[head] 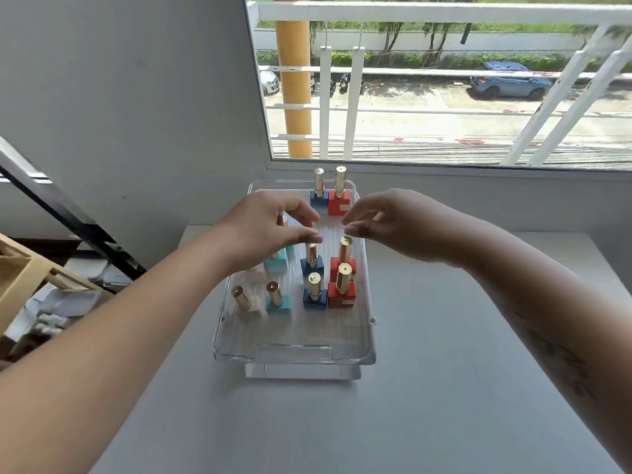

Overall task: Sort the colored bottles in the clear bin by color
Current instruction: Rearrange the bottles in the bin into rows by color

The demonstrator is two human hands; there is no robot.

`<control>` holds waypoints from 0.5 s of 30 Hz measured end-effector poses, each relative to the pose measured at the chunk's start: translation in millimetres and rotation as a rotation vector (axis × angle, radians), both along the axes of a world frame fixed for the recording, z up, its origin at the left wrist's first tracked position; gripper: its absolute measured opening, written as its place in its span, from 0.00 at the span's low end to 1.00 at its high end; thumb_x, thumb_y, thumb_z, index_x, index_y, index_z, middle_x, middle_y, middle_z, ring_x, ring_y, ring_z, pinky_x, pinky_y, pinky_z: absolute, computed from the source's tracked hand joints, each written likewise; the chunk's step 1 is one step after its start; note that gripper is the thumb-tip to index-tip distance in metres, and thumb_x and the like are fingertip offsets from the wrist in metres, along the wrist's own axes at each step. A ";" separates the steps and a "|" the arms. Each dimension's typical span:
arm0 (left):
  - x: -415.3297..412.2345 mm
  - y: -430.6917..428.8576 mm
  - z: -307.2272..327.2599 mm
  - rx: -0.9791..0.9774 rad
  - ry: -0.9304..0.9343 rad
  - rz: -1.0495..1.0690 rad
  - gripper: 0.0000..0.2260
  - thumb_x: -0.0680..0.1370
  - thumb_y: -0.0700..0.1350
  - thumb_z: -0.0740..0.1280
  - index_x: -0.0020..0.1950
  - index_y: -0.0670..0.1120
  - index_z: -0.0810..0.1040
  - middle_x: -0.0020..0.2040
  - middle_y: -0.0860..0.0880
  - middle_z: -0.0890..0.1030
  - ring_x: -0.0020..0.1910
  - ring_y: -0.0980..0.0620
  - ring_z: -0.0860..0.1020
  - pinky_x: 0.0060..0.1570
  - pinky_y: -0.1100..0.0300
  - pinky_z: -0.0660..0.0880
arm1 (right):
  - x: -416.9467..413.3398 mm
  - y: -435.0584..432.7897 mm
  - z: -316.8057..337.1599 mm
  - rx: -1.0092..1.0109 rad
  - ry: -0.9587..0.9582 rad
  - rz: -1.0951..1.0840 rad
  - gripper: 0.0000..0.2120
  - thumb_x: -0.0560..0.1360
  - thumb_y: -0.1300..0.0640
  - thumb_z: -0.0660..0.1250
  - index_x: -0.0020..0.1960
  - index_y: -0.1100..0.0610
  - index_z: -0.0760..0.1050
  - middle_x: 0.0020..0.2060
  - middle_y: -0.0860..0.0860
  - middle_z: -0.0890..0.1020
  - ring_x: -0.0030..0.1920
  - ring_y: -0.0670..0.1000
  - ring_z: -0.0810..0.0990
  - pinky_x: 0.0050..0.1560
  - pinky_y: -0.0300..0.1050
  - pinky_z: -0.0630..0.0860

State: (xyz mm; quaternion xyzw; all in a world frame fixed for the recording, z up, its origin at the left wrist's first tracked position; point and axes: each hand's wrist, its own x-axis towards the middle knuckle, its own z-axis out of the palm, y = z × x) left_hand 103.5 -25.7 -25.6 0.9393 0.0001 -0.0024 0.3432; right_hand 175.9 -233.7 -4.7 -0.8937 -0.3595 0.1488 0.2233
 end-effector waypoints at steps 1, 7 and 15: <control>-3.1 0.2 -2.8 0.012 0.007 -0.007 0.11 0.69 0.56 0.74 0.49 0.60 0.79 0.43 0.66 0.77 0.42 0.73 0.73 0.36 0.69 0.66 | -3.6 -1.3 -1.0 0.007 0.021 -0.008 0.12 0.74 0.46 0.67 0.56 0.48 0.80 0.46 0.41 0.80 0.47 0.44 0.79 0.45 0.38 0.71; -7.7 -3.2 -22.8 0.108 -0.059 0.025 0.09 0.70 0.53 0.75 0.48 0.55 0.81 0.44 0.58 0.79 0.43 0.66 0.71 0.36 0.67 0.64 | -14.5 5.4 -22.6 0.030 0.007 -0.038 0.14 0.71 0.51 0.72 0.55 0.53 0.80 0.49 0.47 0.82 0.45 0.45 0.80 0.41 0.32 0.71; 22.8 -2.1 -18.9 0.119 -0.116 0.123 0.06 0.72 0.50 0.74 0.48 0.56 0.80 0.42 0.61 0.71 0.42 0.63 0.69 0.43 0.61 0.67 | 10.1 22.3 -23.7 0.178 -0.099 -0.152 0.12 0.74 0.53 0.70 0.55 0.58 0.80 0.50 0.54 0.83 0.43 0.49 0.77 0.43 0.39 0.71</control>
